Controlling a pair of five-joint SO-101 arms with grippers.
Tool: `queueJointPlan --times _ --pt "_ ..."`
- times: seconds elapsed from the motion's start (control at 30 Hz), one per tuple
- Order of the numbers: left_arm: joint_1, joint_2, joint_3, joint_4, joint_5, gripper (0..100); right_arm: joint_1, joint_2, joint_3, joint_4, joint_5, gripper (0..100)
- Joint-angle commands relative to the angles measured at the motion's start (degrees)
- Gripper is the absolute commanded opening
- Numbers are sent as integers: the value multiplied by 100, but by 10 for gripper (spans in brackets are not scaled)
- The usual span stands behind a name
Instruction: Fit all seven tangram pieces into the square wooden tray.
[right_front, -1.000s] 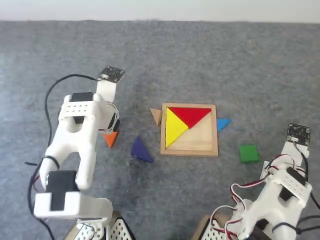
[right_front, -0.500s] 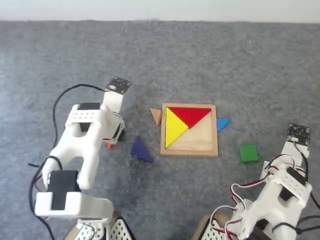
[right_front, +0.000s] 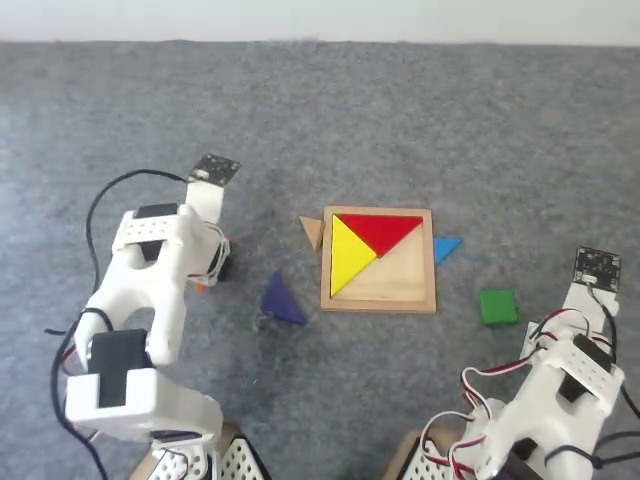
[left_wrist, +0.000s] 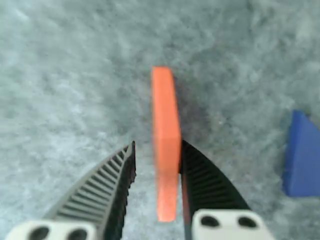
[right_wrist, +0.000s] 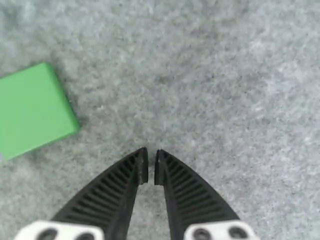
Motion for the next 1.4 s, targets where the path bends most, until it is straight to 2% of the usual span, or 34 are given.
queueJointPlan --times 0.0,0.17,0.37,0.53,0.83,1.17,1.37 --pt "-62 -290 -760 501 -44 137 -75 -145 -35 -110 105 42" --pt "-62 -352 -1525 1178 -35 142 -75 -145 -35 -110 105 42" --pt "-62 -352 -1578 1257 404 226 -75 -180 0 -110 105 42" --pt "-114 -343 -1209 765 967 228 -75 -189 26 -119 105 42" --pt "-149 -343 -154 -281 993 228 -75 -189 26 -119 105 42" --pt "-589 -334 -84 -352 677 228 -75 -189 26 -119 105 42" --pt "-519 -185 -145 -352 677 228 -75 -189 26 -119 105 42"
